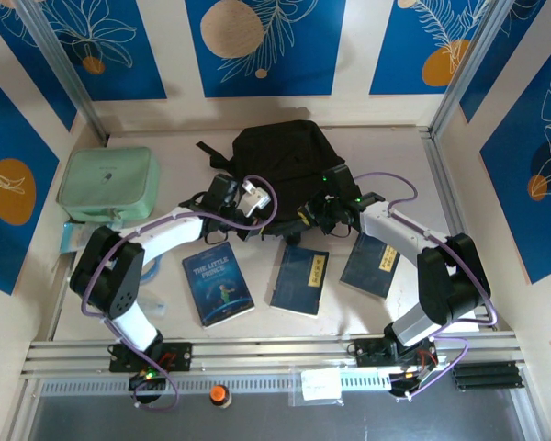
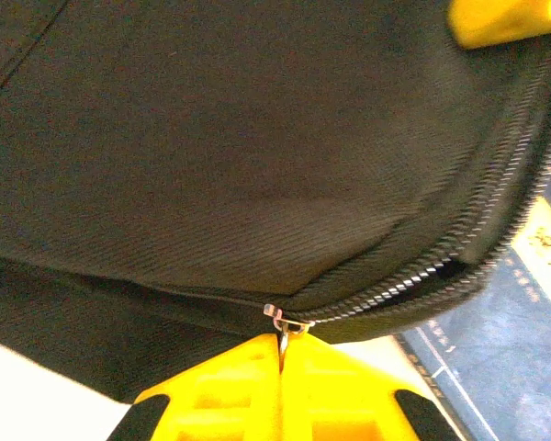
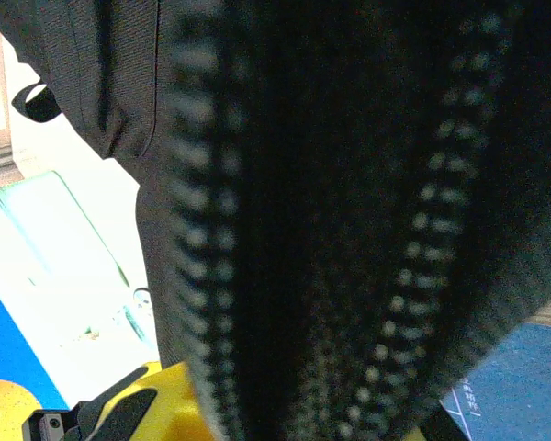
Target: Pack books, pencil case, and school supplies into a backpack
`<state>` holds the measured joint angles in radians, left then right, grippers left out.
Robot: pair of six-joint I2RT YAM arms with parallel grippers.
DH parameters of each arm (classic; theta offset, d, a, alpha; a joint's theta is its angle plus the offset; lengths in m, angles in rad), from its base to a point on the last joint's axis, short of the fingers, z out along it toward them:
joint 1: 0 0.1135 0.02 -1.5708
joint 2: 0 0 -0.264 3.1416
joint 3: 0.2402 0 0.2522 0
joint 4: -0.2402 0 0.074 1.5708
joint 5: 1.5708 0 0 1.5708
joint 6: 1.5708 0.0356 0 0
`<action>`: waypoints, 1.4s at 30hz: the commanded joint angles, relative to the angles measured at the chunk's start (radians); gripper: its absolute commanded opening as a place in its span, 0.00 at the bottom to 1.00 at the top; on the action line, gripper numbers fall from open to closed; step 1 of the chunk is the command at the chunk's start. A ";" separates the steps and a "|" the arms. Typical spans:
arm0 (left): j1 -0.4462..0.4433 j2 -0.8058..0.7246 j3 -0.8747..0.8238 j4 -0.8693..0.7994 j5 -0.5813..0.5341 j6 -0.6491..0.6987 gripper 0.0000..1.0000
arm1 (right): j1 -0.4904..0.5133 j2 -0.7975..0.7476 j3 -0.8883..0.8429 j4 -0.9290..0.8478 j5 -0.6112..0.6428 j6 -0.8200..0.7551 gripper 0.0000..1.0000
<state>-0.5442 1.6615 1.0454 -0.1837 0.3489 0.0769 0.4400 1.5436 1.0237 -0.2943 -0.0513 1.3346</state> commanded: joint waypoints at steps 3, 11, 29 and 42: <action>0.006 0.023 0.056 -0.101 -0.153 -0.011 0.00 | -0.013 -0.010 -0.014 0.015 0.001 -0.021 0.03; 0.038 0.110 0.131 -0.179 -0.188 -0.004 0.00 | -0.020 -0.022 -0.017 0.010 -0.004 -0.026 0.03; 0.222 0.337 0.362 -0.224 -0.156 -0.030 0.00 | -0.037 -0.031 -0.033 0.028 -0.033 -0.043 0.03; 0.252 0.243 0.383 -0.312 -0.247 -0.149 0.40 | -0.053 0.076 0.008 0.049 -0.077 -0.172 0.23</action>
<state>-0.3019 2.0022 1.4689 -0.4580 0.1596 -0.0208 0.4000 1.5906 0.9997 -0.2214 -0.1066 1.2636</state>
